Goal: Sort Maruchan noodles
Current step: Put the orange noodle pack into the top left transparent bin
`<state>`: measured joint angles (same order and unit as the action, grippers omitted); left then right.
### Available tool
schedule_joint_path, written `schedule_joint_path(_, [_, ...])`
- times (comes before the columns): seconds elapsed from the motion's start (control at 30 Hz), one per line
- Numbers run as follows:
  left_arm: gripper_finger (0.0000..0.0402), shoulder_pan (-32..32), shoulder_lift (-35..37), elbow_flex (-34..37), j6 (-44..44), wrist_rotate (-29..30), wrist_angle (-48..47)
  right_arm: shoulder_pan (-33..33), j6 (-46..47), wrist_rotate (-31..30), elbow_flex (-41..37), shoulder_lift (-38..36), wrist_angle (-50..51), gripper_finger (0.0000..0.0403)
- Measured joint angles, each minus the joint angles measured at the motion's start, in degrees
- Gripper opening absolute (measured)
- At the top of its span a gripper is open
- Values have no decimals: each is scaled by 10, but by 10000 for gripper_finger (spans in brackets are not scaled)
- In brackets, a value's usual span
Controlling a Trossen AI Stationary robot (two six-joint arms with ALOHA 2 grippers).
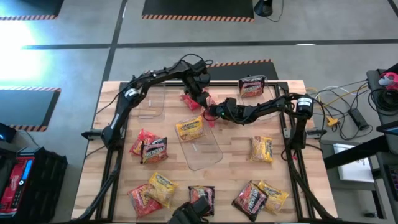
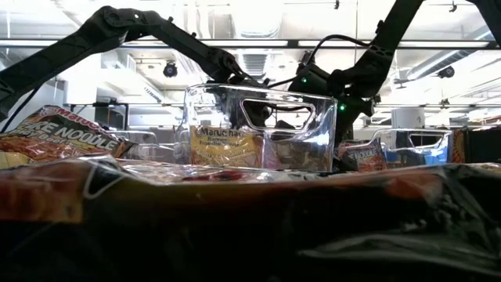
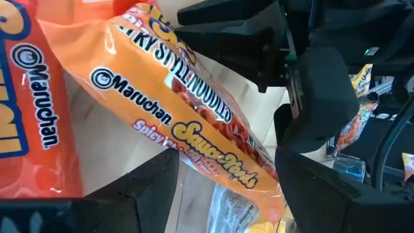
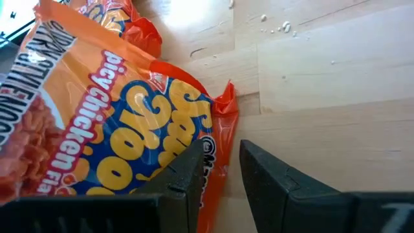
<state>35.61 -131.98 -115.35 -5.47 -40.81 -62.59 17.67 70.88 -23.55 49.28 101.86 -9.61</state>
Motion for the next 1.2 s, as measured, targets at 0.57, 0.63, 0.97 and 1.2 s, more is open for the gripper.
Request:
schedule_joint_path(0.57, [239,-3,0,31,-81,58,29,0,-13,6,0,0,-14,93])
schedule_joint_path(0.63, [239,-4,0,42,-87,47,37,0,-14,4,0,5,-17,93])
schedule_joint_path(0.97, [236,-8,0,57,-105,38,77,-1,-15,29,1,39,-60,93])
schedule_joint_path(1.2, [232,-7,0,57,-102,41,76,-1,-22,37,1,25,-53,93])
